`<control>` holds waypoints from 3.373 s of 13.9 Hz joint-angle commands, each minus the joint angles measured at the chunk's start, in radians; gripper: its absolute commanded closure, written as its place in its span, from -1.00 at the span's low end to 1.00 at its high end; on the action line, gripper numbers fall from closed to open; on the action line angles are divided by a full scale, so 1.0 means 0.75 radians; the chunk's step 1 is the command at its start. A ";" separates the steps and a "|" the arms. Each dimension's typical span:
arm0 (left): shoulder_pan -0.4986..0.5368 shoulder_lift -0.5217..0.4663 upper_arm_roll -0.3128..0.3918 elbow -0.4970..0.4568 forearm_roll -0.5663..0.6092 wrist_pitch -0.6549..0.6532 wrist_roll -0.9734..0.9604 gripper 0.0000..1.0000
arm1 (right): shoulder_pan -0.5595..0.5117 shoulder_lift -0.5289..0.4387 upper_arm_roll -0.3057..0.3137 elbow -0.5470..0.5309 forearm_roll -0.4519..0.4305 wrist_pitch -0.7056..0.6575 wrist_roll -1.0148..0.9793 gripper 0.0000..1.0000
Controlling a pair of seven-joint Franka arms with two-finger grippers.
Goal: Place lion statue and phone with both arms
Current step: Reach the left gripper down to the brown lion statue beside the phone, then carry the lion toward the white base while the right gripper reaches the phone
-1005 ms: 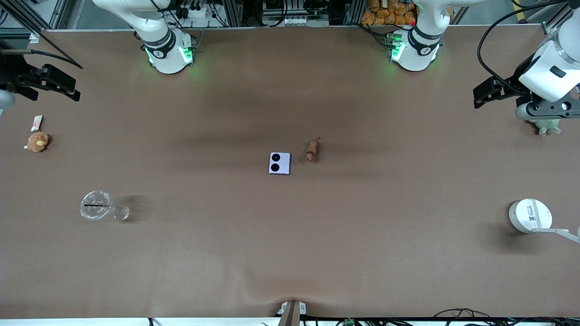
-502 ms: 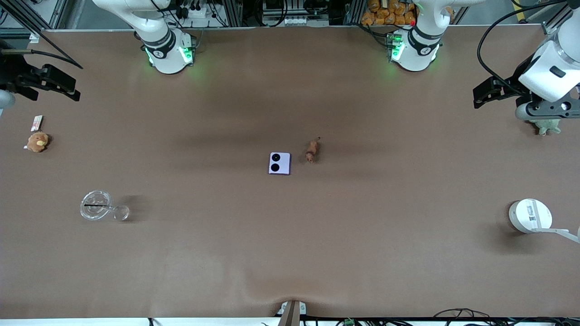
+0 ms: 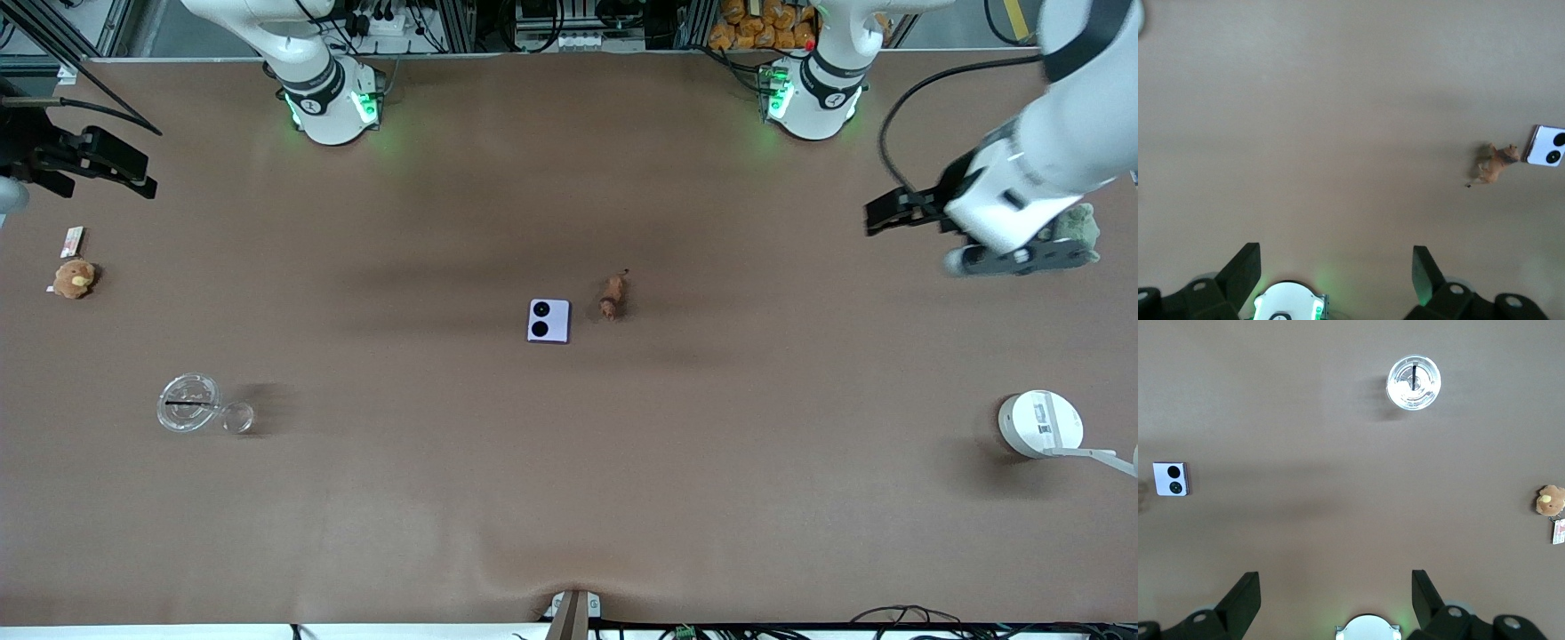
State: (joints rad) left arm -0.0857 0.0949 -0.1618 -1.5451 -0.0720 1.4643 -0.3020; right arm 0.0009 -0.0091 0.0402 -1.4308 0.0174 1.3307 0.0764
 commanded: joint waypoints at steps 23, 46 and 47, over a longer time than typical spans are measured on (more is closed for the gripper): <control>-0.812 0.822 -0.003 0.029 0.393 0.762 -0.753 -1.00 | -0.030 0.251 -0.007 0.020 0.044 -0.001 -0.014 -1.00; -0.596 0.618 0.011 0.068 0.315 0.633 -0.784 1.00 | 0.307 0.384 0.000 0.008 0.226 0.279 0.456 -1.00; -0.553 0.590 0.011 0.074 0.319 0.607 -0.784 1.00 | 0.340 0.405 0.000 0.008 0.226 0.306 0.483 -1.00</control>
State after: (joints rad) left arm -0.5531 0.6077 -0.1497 -1.4763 0.1837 1.9673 -0.8882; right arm 0.2208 0.2690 0.0447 -1.4294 0.1764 1.5316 0.3942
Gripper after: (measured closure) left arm 0.626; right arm 0.000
